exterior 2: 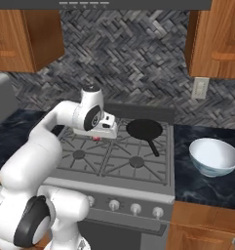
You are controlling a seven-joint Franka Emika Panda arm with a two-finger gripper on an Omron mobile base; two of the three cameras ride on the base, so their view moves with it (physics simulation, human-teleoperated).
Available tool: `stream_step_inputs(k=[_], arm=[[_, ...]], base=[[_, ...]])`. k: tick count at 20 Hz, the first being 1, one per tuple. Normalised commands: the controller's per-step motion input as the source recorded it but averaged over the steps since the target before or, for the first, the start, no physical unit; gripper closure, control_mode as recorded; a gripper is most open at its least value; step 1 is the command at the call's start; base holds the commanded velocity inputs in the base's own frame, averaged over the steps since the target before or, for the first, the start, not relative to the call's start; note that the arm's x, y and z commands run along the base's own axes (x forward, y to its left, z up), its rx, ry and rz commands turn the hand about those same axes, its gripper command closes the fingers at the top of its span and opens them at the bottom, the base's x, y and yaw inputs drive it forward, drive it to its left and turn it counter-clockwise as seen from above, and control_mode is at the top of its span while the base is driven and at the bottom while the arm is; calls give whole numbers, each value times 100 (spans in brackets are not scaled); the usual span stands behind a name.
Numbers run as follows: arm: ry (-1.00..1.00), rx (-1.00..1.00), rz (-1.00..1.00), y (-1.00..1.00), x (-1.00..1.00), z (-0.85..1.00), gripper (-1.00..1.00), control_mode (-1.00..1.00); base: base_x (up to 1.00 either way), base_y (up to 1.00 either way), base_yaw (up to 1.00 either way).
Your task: Place one of the steaks on the plate and the other in the bowl. Then place the bowl in the fridge.
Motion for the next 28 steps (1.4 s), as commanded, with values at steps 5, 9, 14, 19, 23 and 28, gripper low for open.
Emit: stream_step_inputs(k=[5, 9, 14, 19, 23, 28], arm=[[0, 0, 0, 0, 0, 0, 100, 100], [0, 0, 0, 0, 0, 0, 100, 100], [0, 0, 0, 0, 0, 0, 100, 100], [0, 0, 0, 0, 0, 0, 100, 100], [0, 0, 0, 0, 0, 0, 100, 100], [0, 0, 0, 0, 0, 0, 100, 100]], base=[[2, -85, 1], [0, -97, 1], [8, -98, 0], [21, -81, 0], [45, -60, 5], [32, -17, 4]])
